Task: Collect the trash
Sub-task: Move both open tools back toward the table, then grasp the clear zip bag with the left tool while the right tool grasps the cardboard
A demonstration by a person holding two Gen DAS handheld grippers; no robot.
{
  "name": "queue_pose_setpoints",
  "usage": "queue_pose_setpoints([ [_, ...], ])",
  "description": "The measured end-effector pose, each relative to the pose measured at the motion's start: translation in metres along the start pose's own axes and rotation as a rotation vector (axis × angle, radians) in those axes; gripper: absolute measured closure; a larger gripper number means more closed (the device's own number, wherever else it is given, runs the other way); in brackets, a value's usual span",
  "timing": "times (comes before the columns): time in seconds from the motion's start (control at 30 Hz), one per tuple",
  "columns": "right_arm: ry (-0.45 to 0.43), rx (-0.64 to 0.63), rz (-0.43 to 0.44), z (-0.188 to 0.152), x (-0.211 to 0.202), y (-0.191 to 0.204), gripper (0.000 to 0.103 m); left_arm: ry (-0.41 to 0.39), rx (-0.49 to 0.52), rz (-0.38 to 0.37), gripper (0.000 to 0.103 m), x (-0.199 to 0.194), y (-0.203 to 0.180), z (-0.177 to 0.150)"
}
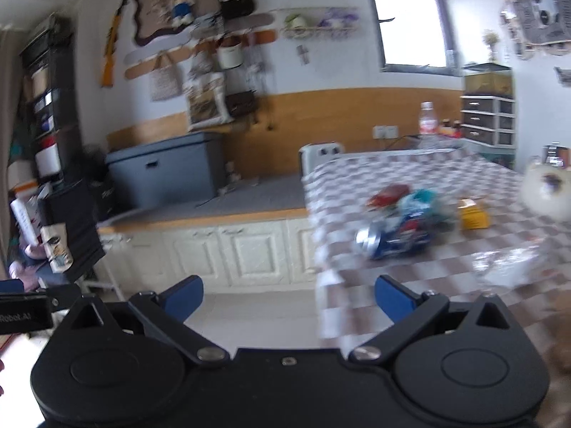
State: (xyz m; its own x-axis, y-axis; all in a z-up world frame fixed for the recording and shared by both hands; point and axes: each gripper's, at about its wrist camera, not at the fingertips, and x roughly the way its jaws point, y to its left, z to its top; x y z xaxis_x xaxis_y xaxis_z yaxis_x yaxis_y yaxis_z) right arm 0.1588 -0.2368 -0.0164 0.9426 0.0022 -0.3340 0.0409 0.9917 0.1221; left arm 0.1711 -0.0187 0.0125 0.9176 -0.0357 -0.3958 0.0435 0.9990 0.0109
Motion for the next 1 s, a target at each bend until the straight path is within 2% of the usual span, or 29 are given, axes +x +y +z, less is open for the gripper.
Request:
queue_pose_setpoints([
  [0.3, -0.088, 0.070, -0.167, 0.011, -0.044, -0.112, 0.000, -0.055, 0.050, -0.216, 0.000, -0.007, -0.100, 0.020],
  [0.5, -0.063, 0.109, -0.270, 0.005, -0.059, -0.178, 0.000, -0.042, 0.111, -0.388, 0.000, 0.000, -0.165, 0.024],
  [0.6, -0.057, 0.121, -0.279, -0.002, -0.065, -0.204, 0.000, -0.013, 0.139, -0.471, 0.000, 0.007, -0.193, 0.027],
  [0.73, -0.062, 0.116, -0.286, -0.013, -0.069, -0.232, 0.000, 0.034, 0.165, -0.546, 0.000, 0.018, -0.235, 0.031],
  [1.0, 0.022, 0.057, -0.204, -0.023, -0.059, -0.271, 0.000, 0.134, 0.253, -0.598, 0.000, 0.055, -0.333, 0.042],
])
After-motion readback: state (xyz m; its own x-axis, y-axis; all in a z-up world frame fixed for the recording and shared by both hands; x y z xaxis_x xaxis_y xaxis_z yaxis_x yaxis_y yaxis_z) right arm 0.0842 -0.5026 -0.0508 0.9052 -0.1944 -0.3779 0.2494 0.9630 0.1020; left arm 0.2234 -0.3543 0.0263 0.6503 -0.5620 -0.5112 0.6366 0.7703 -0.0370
